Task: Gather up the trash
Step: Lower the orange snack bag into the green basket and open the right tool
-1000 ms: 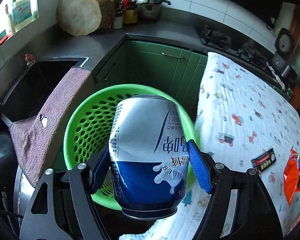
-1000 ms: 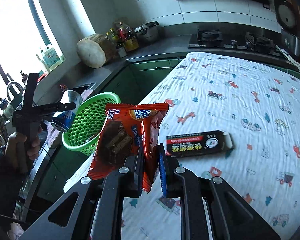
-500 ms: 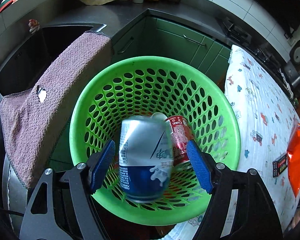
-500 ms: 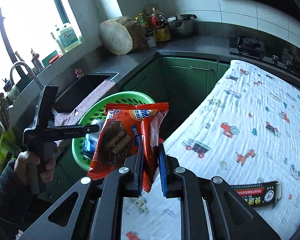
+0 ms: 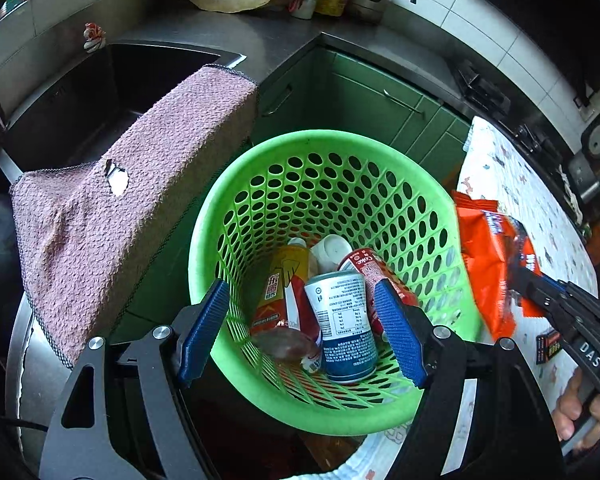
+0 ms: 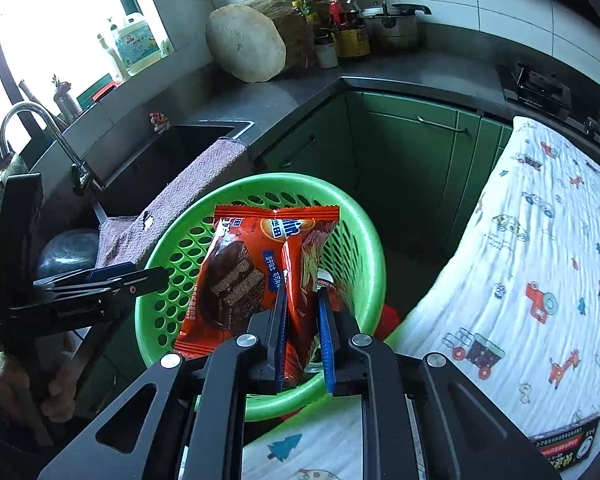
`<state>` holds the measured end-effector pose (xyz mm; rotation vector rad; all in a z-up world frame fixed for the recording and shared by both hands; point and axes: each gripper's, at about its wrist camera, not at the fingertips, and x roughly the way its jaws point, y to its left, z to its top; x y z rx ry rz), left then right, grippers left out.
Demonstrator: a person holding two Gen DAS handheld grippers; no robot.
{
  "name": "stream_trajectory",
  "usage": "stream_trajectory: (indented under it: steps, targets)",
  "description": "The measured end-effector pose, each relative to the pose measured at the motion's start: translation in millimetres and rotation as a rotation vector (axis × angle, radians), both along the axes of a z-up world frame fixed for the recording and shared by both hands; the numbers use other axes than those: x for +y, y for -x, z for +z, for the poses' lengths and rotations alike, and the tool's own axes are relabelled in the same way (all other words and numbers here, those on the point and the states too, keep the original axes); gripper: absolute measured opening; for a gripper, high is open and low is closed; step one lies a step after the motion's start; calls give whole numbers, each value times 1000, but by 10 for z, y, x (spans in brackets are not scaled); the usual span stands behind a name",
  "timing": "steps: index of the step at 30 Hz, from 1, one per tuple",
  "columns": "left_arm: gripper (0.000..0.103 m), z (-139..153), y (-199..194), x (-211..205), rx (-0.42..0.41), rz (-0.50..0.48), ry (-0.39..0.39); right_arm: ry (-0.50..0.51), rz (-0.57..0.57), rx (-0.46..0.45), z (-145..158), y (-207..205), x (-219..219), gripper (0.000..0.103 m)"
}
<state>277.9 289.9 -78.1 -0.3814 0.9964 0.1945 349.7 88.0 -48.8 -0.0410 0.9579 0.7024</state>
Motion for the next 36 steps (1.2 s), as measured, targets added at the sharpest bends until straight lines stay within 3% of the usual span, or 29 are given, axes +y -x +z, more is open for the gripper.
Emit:
stream_trajectory:
  steps: [14, 27, 29, 36]
  targets:
    - [74, 31, 102, -13, -2, 1, 10, 102, 62, 24, -248, 62, 186, 15]
    - [77, 61, 32, -334, -29, -133, 62, 79, 106, 32, -266, 216, 204, 15]
    - [85, 21, -7, -389, -18, -146, 55, 68, 111, 35, -255, 236, 199, 15]
    - [85, -185, -106, -392, 42, -135, 34, 32, 111, 22, -184, 302, 109, 16]
